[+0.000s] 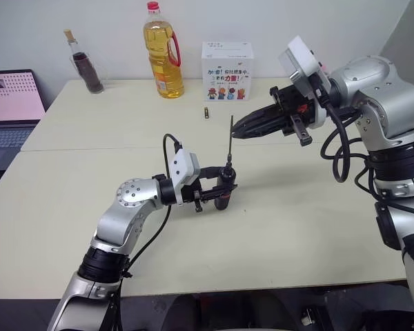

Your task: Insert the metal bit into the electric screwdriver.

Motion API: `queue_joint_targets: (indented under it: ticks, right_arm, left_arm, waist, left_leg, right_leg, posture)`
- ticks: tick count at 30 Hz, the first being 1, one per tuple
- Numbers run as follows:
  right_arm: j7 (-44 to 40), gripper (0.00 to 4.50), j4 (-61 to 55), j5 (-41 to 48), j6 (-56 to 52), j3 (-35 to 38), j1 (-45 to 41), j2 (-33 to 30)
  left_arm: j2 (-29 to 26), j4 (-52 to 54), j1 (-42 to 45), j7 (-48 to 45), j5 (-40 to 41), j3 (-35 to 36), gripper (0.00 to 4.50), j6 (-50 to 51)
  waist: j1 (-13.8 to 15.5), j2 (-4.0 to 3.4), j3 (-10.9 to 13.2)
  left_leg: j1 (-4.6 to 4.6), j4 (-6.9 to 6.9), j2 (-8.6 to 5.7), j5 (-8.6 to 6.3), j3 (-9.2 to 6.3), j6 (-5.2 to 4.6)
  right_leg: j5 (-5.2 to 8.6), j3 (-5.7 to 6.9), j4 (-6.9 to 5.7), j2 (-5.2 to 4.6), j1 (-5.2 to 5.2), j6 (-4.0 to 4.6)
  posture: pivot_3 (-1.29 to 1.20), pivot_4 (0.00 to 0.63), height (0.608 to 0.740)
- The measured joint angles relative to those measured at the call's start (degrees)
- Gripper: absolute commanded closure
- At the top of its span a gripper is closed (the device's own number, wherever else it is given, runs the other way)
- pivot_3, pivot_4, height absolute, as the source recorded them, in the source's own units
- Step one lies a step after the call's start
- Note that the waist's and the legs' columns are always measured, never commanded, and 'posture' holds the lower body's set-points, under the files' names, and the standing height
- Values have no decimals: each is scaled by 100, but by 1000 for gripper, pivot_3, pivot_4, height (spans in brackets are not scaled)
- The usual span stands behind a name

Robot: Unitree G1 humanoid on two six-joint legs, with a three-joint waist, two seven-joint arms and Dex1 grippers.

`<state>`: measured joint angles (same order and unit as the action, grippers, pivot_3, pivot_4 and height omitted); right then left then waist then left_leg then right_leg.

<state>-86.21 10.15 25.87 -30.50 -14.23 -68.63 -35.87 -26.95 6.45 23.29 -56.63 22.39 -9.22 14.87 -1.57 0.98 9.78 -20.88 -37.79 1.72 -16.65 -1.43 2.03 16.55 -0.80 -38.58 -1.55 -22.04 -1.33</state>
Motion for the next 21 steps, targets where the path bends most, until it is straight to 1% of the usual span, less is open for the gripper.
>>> queue_joint_targets:
  ticks: [12, 16, 21]
  right_arm:
    - [-10, 4476, 82, 0, -49, 21, -9, -1]
    - [-20, 4476, 182, -181, -195, -62, 2, -39]
    - [-37, 4476, 183, -203, -315, -57, 2, -65]
  left_arm:
    - [7, -23, 15, 0, -1, 0, 2852, 0]
    - [21, -6, 54, -30, -25, -67, 2852, 0]
    - [21, -6, 83, -30, -35, -113, 2852, -1]
  waist:
    - [0, 0, 0]
    - [0, -1, 1]
    - [-1, -2, 2]
  left_leg:
    - [0, 0, 0, 0, 0, 0]
    - [-3, 1, -1, 0, 2, 0]
    - [-4, 3, 2, -1, 0, -1]
  right_leg:
    - [0, -1, 0, 4, 0, 0]
    - [0, -3, 1, 17, -3, 0]
    - [0, -2, 4, 17, -4, 0]
  posture:
    - [0, 150, 740]
    - [0, 150, 740]
    - [0, 150, 740]
